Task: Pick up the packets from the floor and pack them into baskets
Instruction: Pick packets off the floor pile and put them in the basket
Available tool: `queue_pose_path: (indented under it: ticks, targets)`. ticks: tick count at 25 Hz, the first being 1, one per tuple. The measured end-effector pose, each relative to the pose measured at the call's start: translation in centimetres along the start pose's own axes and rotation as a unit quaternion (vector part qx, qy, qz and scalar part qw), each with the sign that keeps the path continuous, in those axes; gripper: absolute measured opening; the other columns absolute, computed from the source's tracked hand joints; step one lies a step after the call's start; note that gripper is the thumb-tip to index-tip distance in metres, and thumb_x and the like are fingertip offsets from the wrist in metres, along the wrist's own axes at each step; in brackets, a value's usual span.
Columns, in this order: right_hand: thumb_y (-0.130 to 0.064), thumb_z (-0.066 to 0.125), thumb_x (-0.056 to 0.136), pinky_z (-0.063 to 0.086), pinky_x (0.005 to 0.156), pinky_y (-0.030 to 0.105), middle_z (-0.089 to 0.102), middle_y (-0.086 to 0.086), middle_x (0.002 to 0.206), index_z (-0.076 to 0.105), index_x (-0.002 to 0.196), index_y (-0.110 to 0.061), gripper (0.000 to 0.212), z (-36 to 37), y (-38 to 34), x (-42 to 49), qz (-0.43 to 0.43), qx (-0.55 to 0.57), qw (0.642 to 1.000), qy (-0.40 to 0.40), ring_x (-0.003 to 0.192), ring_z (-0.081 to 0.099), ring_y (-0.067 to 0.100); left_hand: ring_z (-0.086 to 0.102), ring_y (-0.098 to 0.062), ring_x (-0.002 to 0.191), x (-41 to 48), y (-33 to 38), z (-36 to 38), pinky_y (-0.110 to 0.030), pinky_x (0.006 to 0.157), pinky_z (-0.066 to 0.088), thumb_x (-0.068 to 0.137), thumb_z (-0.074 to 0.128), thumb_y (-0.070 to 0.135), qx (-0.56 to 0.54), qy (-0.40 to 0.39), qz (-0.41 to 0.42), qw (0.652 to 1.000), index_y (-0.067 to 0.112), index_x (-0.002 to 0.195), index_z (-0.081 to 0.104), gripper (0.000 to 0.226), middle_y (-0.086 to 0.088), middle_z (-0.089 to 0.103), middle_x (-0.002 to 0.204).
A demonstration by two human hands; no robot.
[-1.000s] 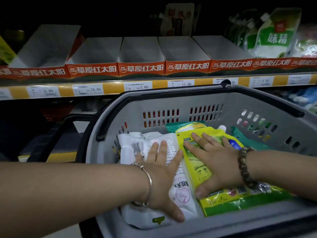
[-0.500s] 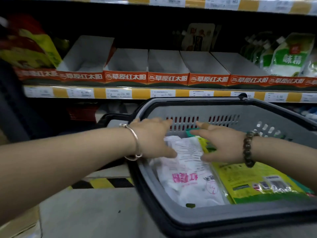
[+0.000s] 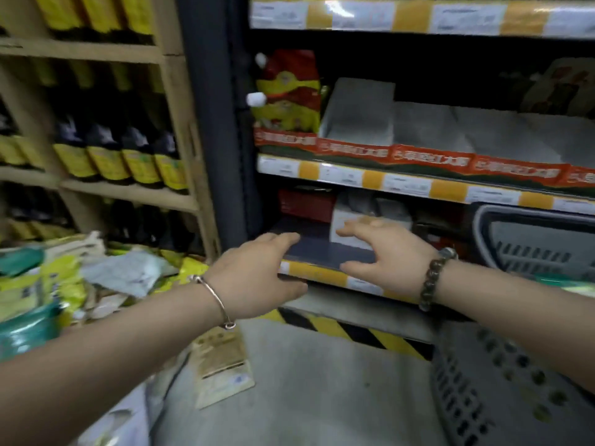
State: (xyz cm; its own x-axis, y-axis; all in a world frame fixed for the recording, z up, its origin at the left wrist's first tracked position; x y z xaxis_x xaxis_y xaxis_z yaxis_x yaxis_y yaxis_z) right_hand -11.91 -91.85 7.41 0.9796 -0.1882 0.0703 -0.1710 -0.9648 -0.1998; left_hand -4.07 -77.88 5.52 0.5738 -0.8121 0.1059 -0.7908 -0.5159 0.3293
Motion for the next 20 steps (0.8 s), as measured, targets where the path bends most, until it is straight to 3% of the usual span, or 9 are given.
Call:
queue_pose_path:
  ticks: [8, 16, 20]
  targets:
    - [-0.034, 0.058, 0.088, 0.034, 0.102, 0.025, 0.047, -0.001, 0.139, 0.046, 0.135, -0.023, 0.05, 12.4, -13.4, 8.1, -0.055, -0.017, 0.993, -0.104, 0.127, 0.043, 0.016, 0.039, -0.02, 0.13, -9.5, -17.1, 1.2, -0.033, 0.102, 0.037, 0.084, 0.054, 0.053, 0.008, 0.013, -0.13, 0.991, 0.032, 0.145, 0.02, 0.073, 0.005, 0.031, 0.147]
    - [-0.033, 0.054, 0.086, 0.042, 0.097, 0.036, 0.048, 0.004, 0.132, 0.046, 0.132, -0.022, 0.047, 25.4, -20.0, 10.6, -0.169, -0.091, 0.946, -0.262, 0.123, 0.045, 0.024, 0.044, -0.021, 0.126, -15.8, -25.4, 4.9, -0.035, 0.097, 0.043, 0.088, 0.051, 0.049, -0.017, -0.006, -0.255, 0.967, 0.03, 0.145, 0.024, 0.066, 0.003, 0.036, 0.145]
    - [-0.038, 0.058, 0.087, 0.044, 0.093, 0.039, 0.049, 0.011, 0.13, 0.042, 0.134, -0.015, 0.055, 31.1, -24.8, 11.6, -0.232, -0.061, 0.924, -0.299, 0.118, 0.048, 0.03, 0.043, -0.02, 0.128, -18.7, -28.5, 5.9, -0.033, 0.099, 0.041, 0.089, 0.054, 0.042, -0.018, -0.036, -0.313, 0.949, 0.029, 0.144, 0.026, 0.064, 0.003, 0.035, 0.145]
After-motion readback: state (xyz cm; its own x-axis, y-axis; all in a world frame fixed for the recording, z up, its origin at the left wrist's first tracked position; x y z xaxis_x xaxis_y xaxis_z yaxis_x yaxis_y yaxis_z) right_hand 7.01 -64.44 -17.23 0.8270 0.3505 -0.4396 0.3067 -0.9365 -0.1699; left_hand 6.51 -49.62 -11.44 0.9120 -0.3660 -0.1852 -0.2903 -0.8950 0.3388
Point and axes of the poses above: each hand's wrist, its own x-axis towards the middle knuckle, its own z-axis out of the palm, y = z × x, the point moved 6 cm from there along x, towards the middle knuckle
